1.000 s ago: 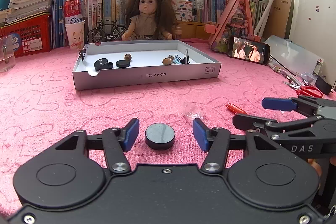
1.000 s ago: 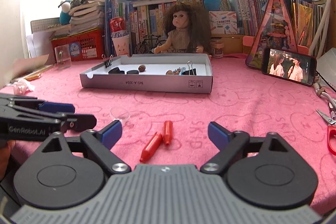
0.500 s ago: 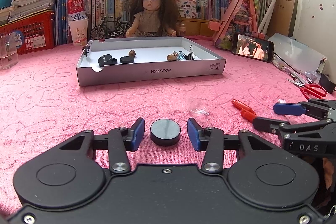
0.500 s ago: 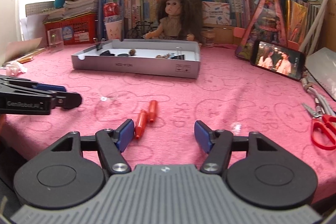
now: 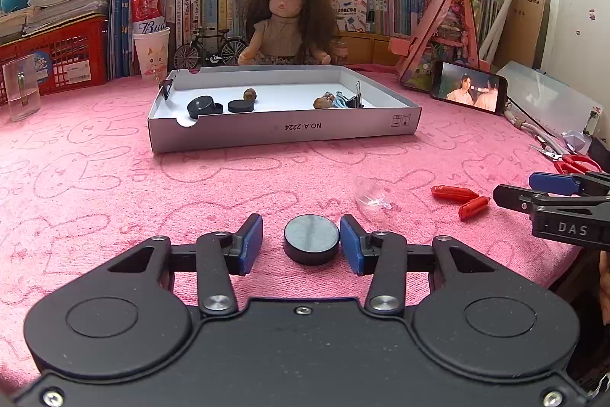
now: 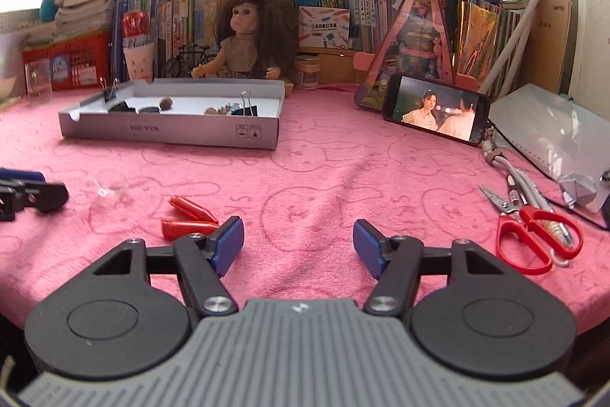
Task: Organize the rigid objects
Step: 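Move the left tool onto the last black puck while the right tool approaches the red markers, then grasp a red marker with the right tool while the left tool holds the black puck, then carry the puck in the left tool and the marker in the right tool over the tray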
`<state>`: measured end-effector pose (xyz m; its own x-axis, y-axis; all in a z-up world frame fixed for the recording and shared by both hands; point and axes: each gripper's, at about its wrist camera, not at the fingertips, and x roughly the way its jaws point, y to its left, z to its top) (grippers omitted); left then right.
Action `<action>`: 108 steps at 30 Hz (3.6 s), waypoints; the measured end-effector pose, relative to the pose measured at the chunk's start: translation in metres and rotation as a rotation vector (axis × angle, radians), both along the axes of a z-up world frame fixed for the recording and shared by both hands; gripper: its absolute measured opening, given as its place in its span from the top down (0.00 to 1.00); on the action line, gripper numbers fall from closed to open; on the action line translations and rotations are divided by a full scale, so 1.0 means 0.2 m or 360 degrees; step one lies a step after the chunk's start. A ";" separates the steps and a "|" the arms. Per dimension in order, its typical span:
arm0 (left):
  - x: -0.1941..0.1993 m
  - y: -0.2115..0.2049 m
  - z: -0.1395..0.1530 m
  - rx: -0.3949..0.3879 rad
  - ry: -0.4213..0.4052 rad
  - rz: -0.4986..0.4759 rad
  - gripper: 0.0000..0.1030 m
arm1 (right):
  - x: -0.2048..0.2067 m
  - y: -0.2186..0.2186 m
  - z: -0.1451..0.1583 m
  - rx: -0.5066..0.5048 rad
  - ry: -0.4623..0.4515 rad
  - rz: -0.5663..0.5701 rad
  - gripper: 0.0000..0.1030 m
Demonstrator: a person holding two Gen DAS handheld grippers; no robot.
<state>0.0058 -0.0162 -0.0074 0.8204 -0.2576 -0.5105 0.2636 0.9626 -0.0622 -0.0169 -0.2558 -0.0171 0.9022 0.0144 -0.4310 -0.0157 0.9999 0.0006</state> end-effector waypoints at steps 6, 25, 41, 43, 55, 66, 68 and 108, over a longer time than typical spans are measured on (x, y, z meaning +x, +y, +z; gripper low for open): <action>-0.02 -0.03 -0.01 0.0022 -0.0029 0.0008 0.58 | -0.05 0.10 -0.01 0.0050 -0.0061 0.0122 0.26; -0.06 -0.07 -0.05 0.0063 -0.0116 0.0044 0.58 | -0.03 0.30 -0.11 -0.0043 -0.0164 -0.0039 0.25; -0.08 -0.07 -0.07 0.0069 -0.0155 0.0059 0.58 | -0.02 0.27 -0.13 -0.0019 -0.0189 -0.0044 0.18; -0.08 -0.07 -0.07 0.0070 -0.0156 0.0061 0.58 | -0.02 0.27 -0.13 -0.0018 -0.0184 -0.0044 0.18; -0.08 -0.08 -0.06 0.0086 -0.0170 0.0058 0.71 | -0.02 0.26 -0.11 0.0023 -0.0178 0.0003 0.38; -0.08 -0.07 -0.05 0.0080 -0.0173 0.0062 0.71 | -0.03 0.28 -0.09 -0.0002 -0.0178 0.0035 0.52; -0.08 -0.07 -0.05 0.0078 -0.0175 0.0064 0.71 | -0.04 0.28 -0.09 -0.0006 -0.0180 0.0033 0.52; 0.16 -0.02 0.15 0.0009 -0.0249 0.0204 0.71 | 0.16 0.30 0.09 0.0070 -0.0243 -0.0002 0.52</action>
